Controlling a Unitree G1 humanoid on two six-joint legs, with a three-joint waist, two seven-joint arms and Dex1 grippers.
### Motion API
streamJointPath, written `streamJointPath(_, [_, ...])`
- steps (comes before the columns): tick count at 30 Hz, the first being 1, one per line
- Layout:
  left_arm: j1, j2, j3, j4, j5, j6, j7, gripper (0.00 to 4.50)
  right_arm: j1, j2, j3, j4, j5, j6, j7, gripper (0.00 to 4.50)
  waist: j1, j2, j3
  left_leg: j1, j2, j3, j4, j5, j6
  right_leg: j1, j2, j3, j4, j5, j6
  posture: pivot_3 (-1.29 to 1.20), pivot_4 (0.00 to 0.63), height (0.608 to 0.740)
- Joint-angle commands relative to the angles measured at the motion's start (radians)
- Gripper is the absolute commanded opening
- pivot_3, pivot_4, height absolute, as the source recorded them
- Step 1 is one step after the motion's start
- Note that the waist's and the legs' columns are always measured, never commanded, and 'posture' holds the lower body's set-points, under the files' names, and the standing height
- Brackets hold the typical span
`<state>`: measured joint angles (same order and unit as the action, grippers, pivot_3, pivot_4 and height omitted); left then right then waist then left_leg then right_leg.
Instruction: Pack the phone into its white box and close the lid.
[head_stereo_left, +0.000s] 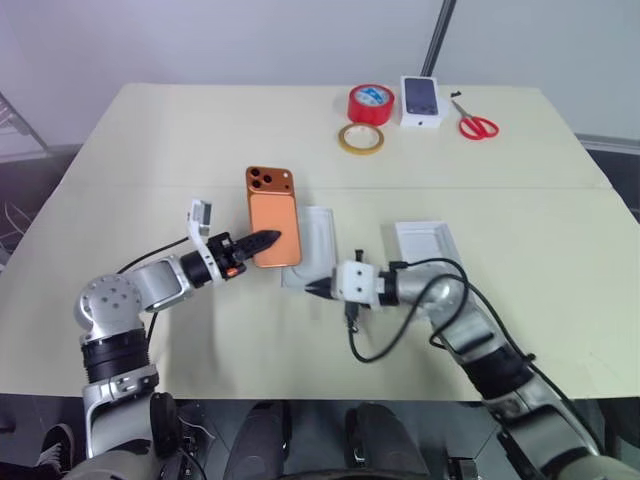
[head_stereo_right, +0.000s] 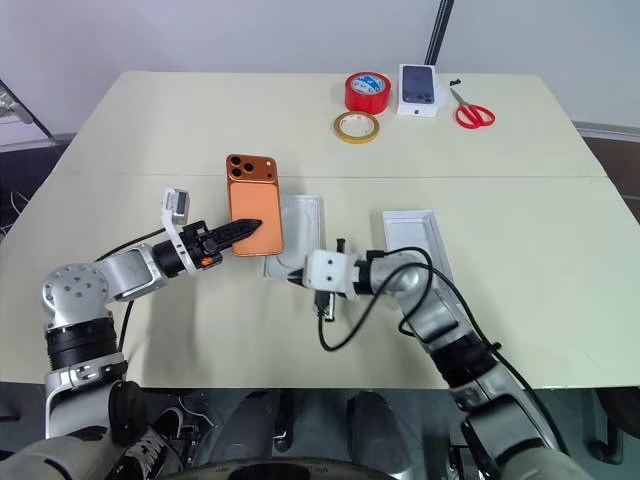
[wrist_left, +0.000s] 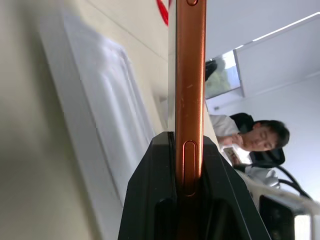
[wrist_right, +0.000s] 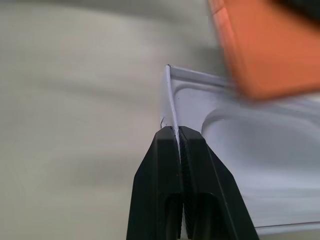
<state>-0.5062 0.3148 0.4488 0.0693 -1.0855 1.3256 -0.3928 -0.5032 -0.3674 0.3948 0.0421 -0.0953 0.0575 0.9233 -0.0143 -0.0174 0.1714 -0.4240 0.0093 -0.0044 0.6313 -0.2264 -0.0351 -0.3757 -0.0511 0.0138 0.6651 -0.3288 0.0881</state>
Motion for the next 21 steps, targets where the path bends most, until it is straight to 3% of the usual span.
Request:
streamJointPath(1, [-0.020, -0.015, -0.013, -0.025, -0.015, -0.035, -0.004, 0.00, -0.009, 0.027, 0.000, 0.010, 0.019, 0.058, -0.008, 0.03, 0.003, 0.000, 0.000, 0.000, 0.000, 0.000, 0.000, 0.000, 0.000, 0.000, 0.000, 0.000, 0.000, 0.000, 0.000, 0.00, 0.150, 0.740])
streamJointPath(2, [-0.020, -0.022, -0.020, -0.017, -0.005, -0.044, -0.003, 0.00, -0.003, 0.024, 0.005, 0.006, 0.022, 0.061, 0.000, 0.03, 0.004, 0.000, 0.000, 0.000, 0.000, 0.000, 0.000, 0.000, 0.000, 0.000, 0.000, 0.000, 0.000, 0.000, 0.000, 0.00, 0.150, 0.740])
streamJointPath(5, [-0.011, -0.036, -0.034, -0.006, 0.003, -0.054, -0.002, 0.00, 0.041, 0.010, -0.015, -0.083, 0.099, 0.105, 0.052, 0.98, 0.003, 0.000, 0.000, 0.000, 0.000, 0.000, 0.001, 0.000, 0.001, 0.001, 0.000, 0.000, 0.000, 0.000, 0.000, 0.00, 0.150, 0.740])
streamJointPath(9, [-0.009, -0.040, -0.038, 0.002, -0.003, -0.050, -0.002, 0.00, 0.072, -0.032, -0.061, -0.183, 0.186, 0.163, 0.093, 3.01, -0.001, 0.000, 0.000, 0.000, 0.000, 0.000, 0.001, -0.001, 0.002, 0.001, 0.001, 0.000, 0.000, 0.000, 0.000, 0.00, 0.150, 0.740])
streamJointPath(14, [-0.014, -0.027, -0.061, 0.016, 0.010, -0.040, -0.015, 0.00, 0.086, -0.113, -0.169, -0.283, 0.328, 0.284, 0.140, 3.01, 0.002, 0.000, 0.000, 0.000, 0.001, 0.000, 0.001, -0.001, 0.002, 0.001, 0.002, 0.000, 0.001, 0.000, 0.000, 0.00, 0.150, 0.740])
streamJointPath(17, [-0.017, -0.010, -0.072, 0.028, 0.015, -0.026, -0.023, 0.00, 0.075, -0.163, -0.217, -0.245, 0.335, 0.284, 0.136, 3.01, 0.003, 0.000, 0.000, 0.000, 0.001, 0.000, 0.001, -0.001, 0.002, 0.002, 0.002, 0.000, 0.000, 0.000, 0.000, 0.00, 0.150, 0.740])
streamJointPath(21, [-0.044, 0.011, -0.087, 0.053, 0.016, 0.002, -0.028, 1.82, 0.061, -0.169, -0.211, -0.178, 0.298, 0.232, 0.108, 3.07, 0.002, 0.000, 0.000, 0.001, 0.001, -0.001, 0.001, -0.001, 0.002, 0.001, 0.002, 0.000, 0.000, 0.000, 0.000, 0.00, 0.150, 0.740])
